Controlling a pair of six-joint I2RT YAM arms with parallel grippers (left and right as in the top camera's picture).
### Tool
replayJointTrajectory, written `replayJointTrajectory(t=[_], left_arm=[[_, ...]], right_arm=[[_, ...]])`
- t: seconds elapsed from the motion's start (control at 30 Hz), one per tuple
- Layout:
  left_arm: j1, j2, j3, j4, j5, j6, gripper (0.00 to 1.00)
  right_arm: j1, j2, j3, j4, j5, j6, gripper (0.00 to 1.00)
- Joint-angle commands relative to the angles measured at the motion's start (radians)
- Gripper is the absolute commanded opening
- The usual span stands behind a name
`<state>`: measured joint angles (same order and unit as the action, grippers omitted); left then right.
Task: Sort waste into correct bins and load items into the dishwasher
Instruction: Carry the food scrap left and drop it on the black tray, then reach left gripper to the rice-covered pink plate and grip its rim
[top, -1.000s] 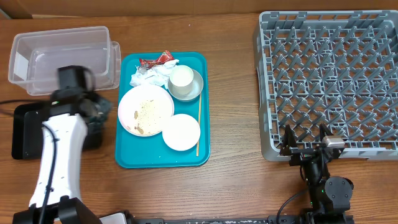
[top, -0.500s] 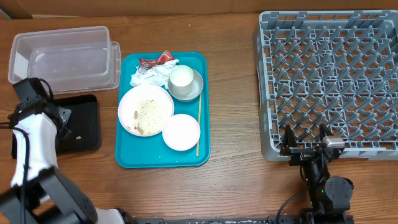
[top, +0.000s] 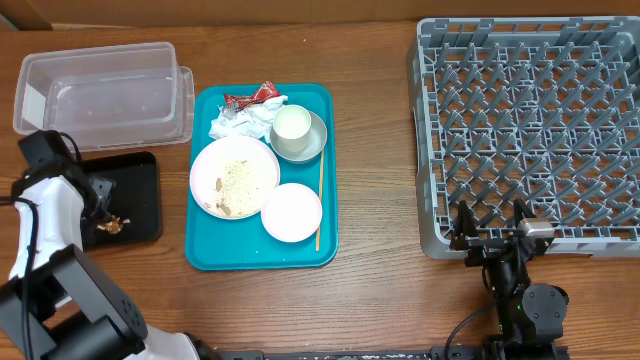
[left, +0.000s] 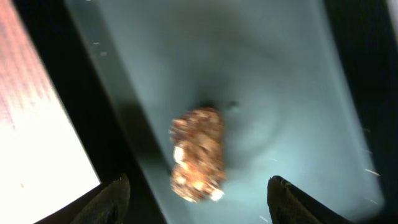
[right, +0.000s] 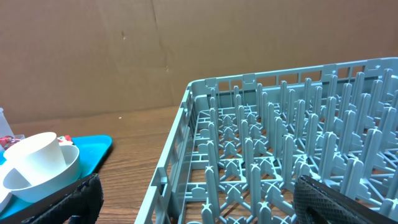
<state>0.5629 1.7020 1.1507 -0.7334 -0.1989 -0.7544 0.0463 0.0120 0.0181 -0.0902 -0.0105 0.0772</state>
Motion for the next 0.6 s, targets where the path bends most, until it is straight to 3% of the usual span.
replayJointTrajectory(t=[0.0,0.13,0.27,0.4,0.57], left_arm=[[0.003,-0.103,0.083,0.002,0.308,0.103,0.73],[-0.019,-0.164,0.102,0.001,0.66,0.158,0.72],[-0.095,-0.192,0.102,-0.013,0.868,0.238,0.7],[-0.244,-0.191,0.101,-0.051,0.858,0.354,0.72],[-0.508,-0.189,0.101,-0.121,0.639,0.439,0.73]], right_arm=[[-0.001,-0.009,-0.01,0.006,0.009,-0.006,1.0],[-0.001,-0.009,-0.01,0.006,0.009,-0.006,1.0],[-0.001,-0.009,-0.01,0.006,0.009,-0.006,1.0],[-0.001,-0.009,-0.01,0.006,0.009,-0.006,1.0],[-0.001,-0.009,-0.01,0.006,0.009,-0.006,1.0]])
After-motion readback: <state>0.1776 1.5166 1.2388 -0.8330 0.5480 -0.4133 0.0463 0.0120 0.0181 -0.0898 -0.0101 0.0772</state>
